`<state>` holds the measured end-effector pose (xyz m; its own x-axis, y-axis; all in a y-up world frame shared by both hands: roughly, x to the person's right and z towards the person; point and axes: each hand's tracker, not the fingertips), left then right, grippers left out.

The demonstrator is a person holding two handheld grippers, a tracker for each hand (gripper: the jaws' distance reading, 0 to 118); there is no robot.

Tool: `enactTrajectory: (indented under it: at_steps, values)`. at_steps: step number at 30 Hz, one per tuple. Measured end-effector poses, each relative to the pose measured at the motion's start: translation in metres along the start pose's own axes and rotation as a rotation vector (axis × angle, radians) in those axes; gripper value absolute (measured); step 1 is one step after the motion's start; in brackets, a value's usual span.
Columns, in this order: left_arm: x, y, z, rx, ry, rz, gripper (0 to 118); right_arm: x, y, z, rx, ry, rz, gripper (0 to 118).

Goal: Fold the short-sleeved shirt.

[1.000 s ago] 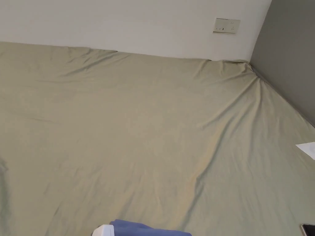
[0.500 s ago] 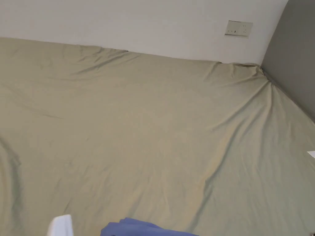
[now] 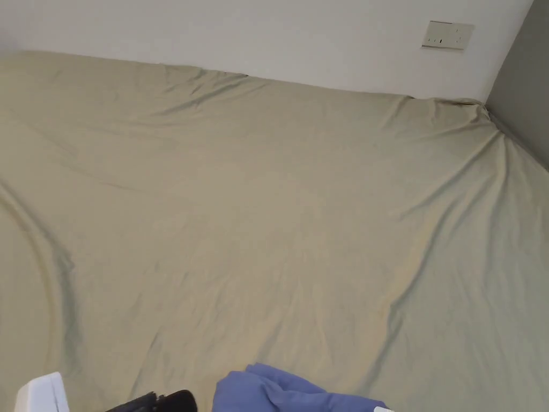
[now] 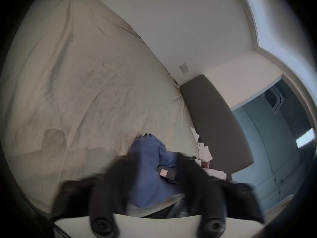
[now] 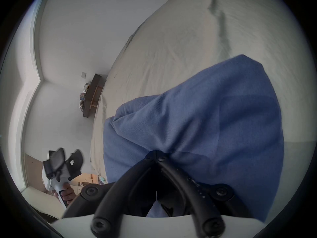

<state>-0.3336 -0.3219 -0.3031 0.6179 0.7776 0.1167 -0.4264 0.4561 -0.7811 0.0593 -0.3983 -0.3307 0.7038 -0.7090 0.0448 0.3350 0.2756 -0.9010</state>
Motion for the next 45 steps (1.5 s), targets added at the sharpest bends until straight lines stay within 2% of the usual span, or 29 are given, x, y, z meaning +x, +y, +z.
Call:
enactTrajectory:
  at_steps: [1, 2, 5, 11, 16, 18, 19, 20, 21, 22, 23, 24, 27, 29, 31, 34, 36, 39, 42, 45]
  values:
    - [-0.002, 0.000, -0.009, -0.029, 0.000, -0.016, 107, -0.002, 0.000, 0.000, 0.000, -0.010, 0.006, 2]
    - [-0.004, 0.000, -0.016, -0.062, -0.009, -0.026, 109, -0.003, 0.000, 0.000, 0.001, -0.016, 0.014, 2]
    - [-0.005, -0.002, -0.039, -0.145, -0.048, -0.059, 108, -0.003, -0.004, 0.001, 0.017, -0.019, 0.014, 2]
    - [-0.003, -0.009, -0.094, -0.271, 0.019, -0.121, 108, -0.004, -0.006, 0.003, 0.029, -0.020, 0.011, 2]
    - [0.005, -0.024, -0.117, -0.327, -0.092, -0.161, 108, -0.005, -0.004, 0.003, 0.021, -0.015, 0.014, 1]
    - [0.014, -0.028, -0.127, -0.332, -0.071, -0.162, 106, -0.004, -0.004, 0.003, 0.021, -0.009, 0.024, 1]
    - [0.015, -0.026, -0.126, -0.333, -0.056, -0.180, 101, -0.004, -0.004, 0.004, 0.023, -0.006, 0.027, 1]
    - [0.015, -0.023, -0.124, -0.337, -0.047, -0.196, 84, -0.004, -0.005, 0.006, 0.025, -0.003, 0.030, 2]
    - [0.014, -0.018, -0.118, -0.314, 0.021, -0.207, 29, -0.005, -0.004, 0.011, 0.030, 0.001, 0.037, 2]
    - [0.008, -0.014, -0.117, -0.303, 0.070, -0.149, 30, -0.005, -0.004, 0.016, 0.039, 0.002, 0.040, 2]
    - [0.002, -0.009, -0.117, -0.353, -0.018, -0.015, 30, -0.005, -0.004, 0.021, 0.046, 0.026, 0.028, 2]
    - [0.000, -0.006, -0.116, -0.368, -0.043, 0.026, 30, -0.005, -0.006, 0.028, 0.058, 0.033, 0.005, 2]
    - [0.010, -0.003, -0.117, -0.386, -0.019, -0.137, 30, -0.006, -0.011, 0.051, 0.110, 0.017, -0.006, 2]
    - [0.014, 0.011, -0.111, -0.421, -0.035, -0.103, 30, -0.006, -0.011, 0.069, 0.144, -0.011, -0.016, 2]
    - [0.016, 0.029, -0.094, -0.405, -0.018, -0.156, 30, -0.006, -0.009, 0.086, 0.185, -0.048, -0.016, 2]
    - [0.016, 0.062, -0.056, -0.386, 0.113, -0.337, 30, -0.014, -0.006, 0.103, 0.223, -0.135, 0.008, 2]
    - [-0.001, 0.090, -0.029, -0.363, 0.169, -0.361, 30, -0.021, -0.004, 0.107, 0.228, -0.182, 0.024, 2]
    - [-0.029, 0.127, 0.011, -0.333, 0.359, -0.415, 30, -0.035, -0.005, 0.104, 0.219, -0.219, 0.044, 2]
    - [-0.059, 0.158, 0.049, -0.329, 0.502, -0.427, 30, -0.051, -0.005, 0.092, 0.184, -0.222, 0.063, 2]
    - [-0.085, 0.178, 0.082, -0.301, 0.610, -0.420, 30, -0.071, -0.002, 0.072, 0.126, -0.218, 0.118, 2]
